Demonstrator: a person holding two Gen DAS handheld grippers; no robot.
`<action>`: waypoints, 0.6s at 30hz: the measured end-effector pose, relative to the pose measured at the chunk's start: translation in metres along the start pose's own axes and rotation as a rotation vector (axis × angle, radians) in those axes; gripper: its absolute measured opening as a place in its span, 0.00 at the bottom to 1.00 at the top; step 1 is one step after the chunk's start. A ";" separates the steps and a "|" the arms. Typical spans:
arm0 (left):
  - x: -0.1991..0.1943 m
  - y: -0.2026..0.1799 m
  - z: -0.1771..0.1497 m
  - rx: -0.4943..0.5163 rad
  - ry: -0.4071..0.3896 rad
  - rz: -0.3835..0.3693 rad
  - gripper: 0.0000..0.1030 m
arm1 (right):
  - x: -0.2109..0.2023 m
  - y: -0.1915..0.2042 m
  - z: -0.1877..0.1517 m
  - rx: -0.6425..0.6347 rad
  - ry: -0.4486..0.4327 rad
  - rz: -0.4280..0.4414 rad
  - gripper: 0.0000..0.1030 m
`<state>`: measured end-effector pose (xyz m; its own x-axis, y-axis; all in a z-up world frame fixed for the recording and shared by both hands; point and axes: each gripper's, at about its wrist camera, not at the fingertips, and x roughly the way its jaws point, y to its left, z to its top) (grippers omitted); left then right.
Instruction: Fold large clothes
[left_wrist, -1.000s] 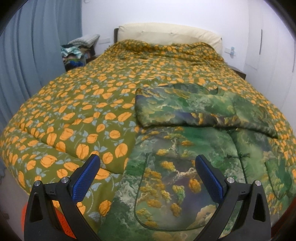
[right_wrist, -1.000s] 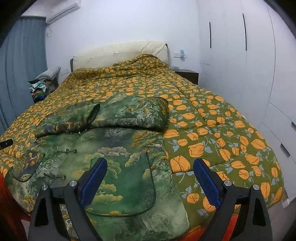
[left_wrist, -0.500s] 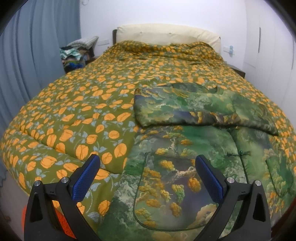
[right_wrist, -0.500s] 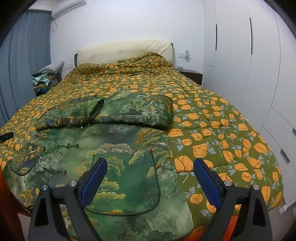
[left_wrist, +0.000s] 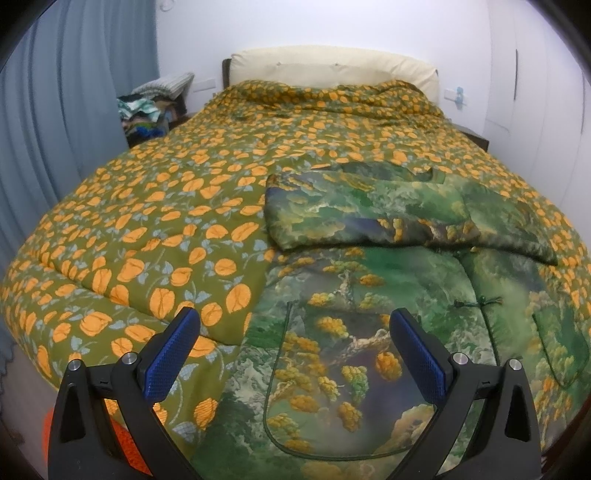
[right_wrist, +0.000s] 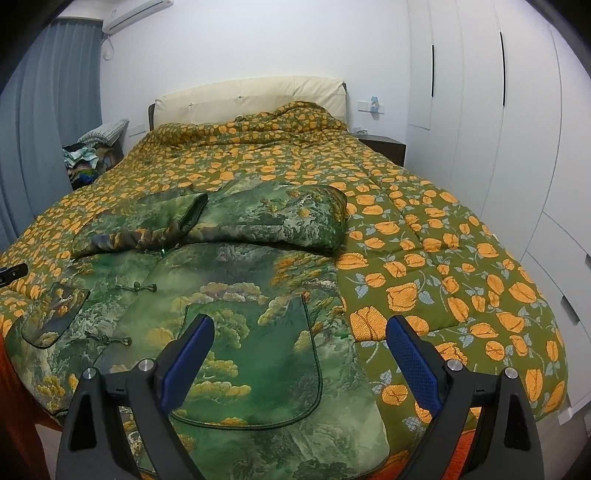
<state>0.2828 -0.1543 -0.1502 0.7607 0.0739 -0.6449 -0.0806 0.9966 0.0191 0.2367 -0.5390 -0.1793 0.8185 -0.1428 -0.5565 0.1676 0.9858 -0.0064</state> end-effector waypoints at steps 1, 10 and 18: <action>0.000 0.000 0.000 -0.001 0.000 -0.001 0.99 | 0.000 0.000 0.000 0.000 0.000 0.000 0.90; 0.002 0.000 -0.002 0.003 0.000 0.003 0.99 | 0.001 0.000 0.000 0.000 0.001 -0.001 0.90; 0.003 0.001 -0.003 0.003 -0.002 0.004 0.99 | 0.001 0.000 0.000 0.000 0.001 0.000 0.90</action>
<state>0.2831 -0.1530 -0.1541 0.7614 0.0775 -0.6437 -0.0817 0.9964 0.0234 0.2372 -0.5388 -0.1795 0.8179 -0.1432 -0.5572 0.1678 0.9858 -0.0070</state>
